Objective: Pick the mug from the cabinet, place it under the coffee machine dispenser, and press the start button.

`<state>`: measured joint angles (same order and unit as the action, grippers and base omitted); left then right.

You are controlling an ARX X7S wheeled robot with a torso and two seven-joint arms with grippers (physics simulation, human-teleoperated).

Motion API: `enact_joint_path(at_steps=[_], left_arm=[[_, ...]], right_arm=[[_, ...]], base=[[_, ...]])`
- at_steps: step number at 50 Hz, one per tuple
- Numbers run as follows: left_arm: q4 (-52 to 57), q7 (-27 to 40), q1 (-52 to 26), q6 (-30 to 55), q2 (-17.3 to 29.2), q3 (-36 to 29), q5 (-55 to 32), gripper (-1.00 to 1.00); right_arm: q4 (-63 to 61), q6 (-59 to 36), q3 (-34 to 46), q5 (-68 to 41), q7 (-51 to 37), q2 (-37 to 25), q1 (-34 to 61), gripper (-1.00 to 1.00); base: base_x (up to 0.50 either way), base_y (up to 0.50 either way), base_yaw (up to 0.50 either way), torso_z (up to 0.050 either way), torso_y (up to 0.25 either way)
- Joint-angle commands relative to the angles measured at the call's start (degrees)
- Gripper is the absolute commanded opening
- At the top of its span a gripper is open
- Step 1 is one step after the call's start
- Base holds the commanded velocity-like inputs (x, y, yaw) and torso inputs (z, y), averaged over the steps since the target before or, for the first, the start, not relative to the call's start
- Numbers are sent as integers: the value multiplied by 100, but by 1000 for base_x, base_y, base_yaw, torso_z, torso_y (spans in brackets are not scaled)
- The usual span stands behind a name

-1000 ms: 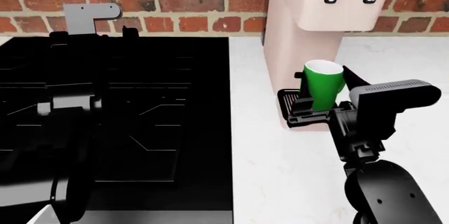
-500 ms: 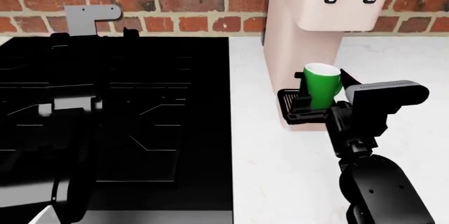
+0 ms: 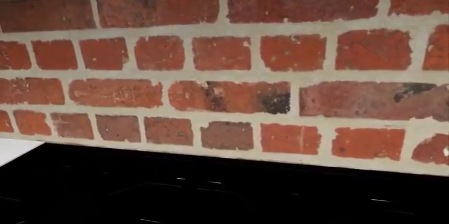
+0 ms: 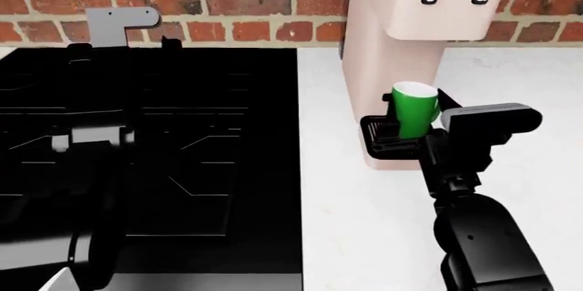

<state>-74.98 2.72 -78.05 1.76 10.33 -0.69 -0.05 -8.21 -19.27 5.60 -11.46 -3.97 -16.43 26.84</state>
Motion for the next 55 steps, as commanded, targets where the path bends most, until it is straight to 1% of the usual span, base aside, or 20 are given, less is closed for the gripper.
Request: enact_joint_path(at_steps=[1,8,28,29,36,40,46,50,55], left_arm=[[0,-1,9,-9,-8,0,-1,100],[0,2,22,-7,-11,-2,1,100],[0,-4,40,-15,-29,4,-3,100],[0,-4,42,-14,-29,7,-4,100],[0,-6,42,-14,-29,15,-5,100],[0,-10,48,-18,-35,18,-5,100],[0,-7,55,-23,-37,30,-8,100],[0,-6,60,-34,-38,39,-9,100],[0,18,65,-41,-37,45,-4,100]], right_arm=[[332,573,130,297,86,-6,63,-100],[616,809,143,311,92,18,100,-100],[756,537,153,211,1,56,141,-100],[750,532,156,204,2,57,139,100],[533,425,173,161,-30,56,84,100],[173,321,169,154,-108,43,2,100],[-1136,-95,74,4,-283,-43,-418,100],[-2141,-627,-70,-204,-425,-151,-766,100],[-3109,-1230,-212,-455,-524,-320,-1002,100]], base=[[0,0,0,0,0],[0,0,0,0,0],[0,0,0,1,0],[0,0,0,0,0],[0,0,0,0,0],[0,0,0,0,0],[0,0,0,0,0],[0,0,0,0,0],[0,0,0,0,0]])
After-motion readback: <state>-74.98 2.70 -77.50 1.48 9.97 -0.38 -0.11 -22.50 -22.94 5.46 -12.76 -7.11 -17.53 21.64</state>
